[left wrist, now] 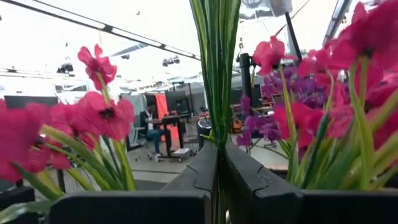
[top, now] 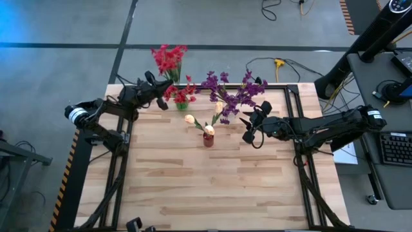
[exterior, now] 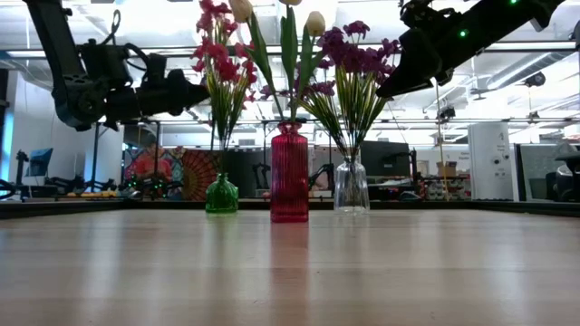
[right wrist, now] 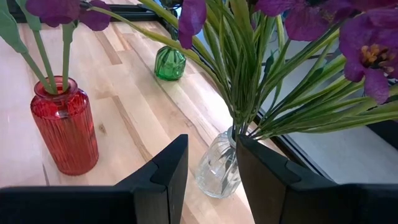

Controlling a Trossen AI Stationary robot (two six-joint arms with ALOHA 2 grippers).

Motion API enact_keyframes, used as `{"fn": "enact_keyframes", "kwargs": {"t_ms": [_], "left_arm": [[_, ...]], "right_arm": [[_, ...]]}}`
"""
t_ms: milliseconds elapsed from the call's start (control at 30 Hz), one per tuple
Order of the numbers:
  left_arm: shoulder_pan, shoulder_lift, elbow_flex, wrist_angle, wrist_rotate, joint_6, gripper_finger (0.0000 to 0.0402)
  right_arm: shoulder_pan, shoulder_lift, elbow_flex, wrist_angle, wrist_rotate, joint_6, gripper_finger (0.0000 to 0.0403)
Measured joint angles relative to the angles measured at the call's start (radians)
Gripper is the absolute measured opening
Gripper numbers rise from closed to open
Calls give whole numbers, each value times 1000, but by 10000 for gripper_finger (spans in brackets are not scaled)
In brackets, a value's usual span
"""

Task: Sort flowers into vase by color
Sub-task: Put the red flowers into the green vase

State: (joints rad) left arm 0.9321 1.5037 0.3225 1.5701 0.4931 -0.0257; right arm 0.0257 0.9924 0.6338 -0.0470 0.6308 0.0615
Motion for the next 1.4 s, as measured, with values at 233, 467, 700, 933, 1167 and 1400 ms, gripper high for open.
{"fn": "enact_keyframes", "kwargs": {"t_ms": [233, 467, 700, 933, 1167, 1400], "left_arm": [[1, 0, 22, 1, -6, -63, 0], [-2, 29, 52, 1, -13, -98, 0], [-4, 56, 63, 1, -15, -96, 0], [-13, 91, 72, 0, -15, -69, 0], [-14, 132, 92, -1, -15, -74, 0], [-14, 132, 89, 1, -13, -58, 0]], "right_arm": [[0, 0, 0, 0, 0, -1, 128], [0, 0, 0, 0, 0, -3, 128], [0, 0, 0, 0, 1, -13, 128], [0, 0, 0, 1, 1, -13, 128], [0, 0, 0, 1, 1, -11, 128], [0, 0, 0, 0, 1, -13, 128]]}}
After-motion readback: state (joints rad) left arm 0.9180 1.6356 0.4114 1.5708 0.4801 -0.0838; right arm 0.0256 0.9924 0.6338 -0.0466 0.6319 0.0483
